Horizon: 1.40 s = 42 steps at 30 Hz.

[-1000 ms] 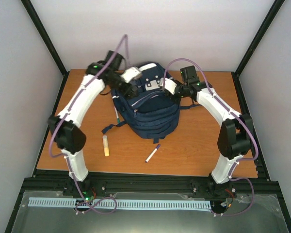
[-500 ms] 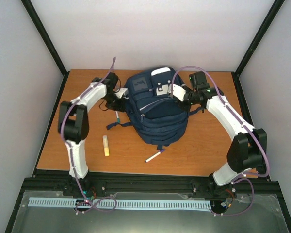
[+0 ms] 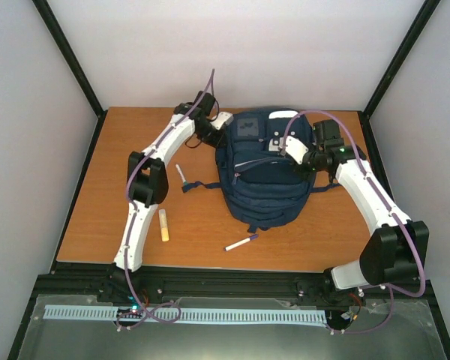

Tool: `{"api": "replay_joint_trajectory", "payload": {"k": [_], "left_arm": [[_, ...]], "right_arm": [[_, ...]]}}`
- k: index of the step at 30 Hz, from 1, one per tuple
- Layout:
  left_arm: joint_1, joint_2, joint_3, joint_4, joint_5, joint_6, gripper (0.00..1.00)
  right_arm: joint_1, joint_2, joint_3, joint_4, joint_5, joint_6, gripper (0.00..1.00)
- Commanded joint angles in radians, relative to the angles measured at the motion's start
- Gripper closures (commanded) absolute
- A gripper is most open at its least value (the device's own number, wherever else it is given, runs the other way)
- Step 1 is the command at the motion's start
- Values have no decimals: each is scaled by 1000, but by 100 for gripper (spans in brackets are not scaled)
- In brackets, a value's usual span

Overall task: Pack the student bag
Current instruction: Adjust the student bag at the center of the board, then pick up the stationery from the center of the board.

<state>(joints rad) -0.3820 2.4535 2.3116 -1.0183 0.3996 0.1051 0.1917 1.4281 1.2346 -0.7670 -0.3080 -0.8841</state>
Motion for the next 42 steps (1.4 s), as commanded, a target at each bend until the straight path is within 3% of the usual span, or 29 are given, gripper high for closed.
{"api": "replay_joint_trajectory", "payload": {"k": [1,3,7,11,16,22,29,35,42], "left_arm": [[9,-61,152,-27,-63,89,77],[22,-139,139,-41,-69,90,61],[24,-357,-25,-63,-48,87,47],[4,-626,-333,-77,15,65,46],[-83,-879,-821,-72,48,197,47],[-201,-1053,-1119,-16,65,311,47],[-325,-1003,-1239,44,56,262,44],[-492,-899,-1256,175,-80,108,47],[-624,-770,-1243,324,-305,-5,44]], "right_arm": [[-35,-26,-5,42,-12,117,97],[-45,-21,0,60,-28,164,97],[-58,-11,8,105,-53,233,97],[-60,3,29,109,-71,251,97],[-60,18,32,132,-103,280,97],[-60,35,41,130,-124,301,97],[-60,34,39,138,-163,338,97],[-60,32,35,154,-159,365,97],[-60,24,33,156,-147,372,97]]}}
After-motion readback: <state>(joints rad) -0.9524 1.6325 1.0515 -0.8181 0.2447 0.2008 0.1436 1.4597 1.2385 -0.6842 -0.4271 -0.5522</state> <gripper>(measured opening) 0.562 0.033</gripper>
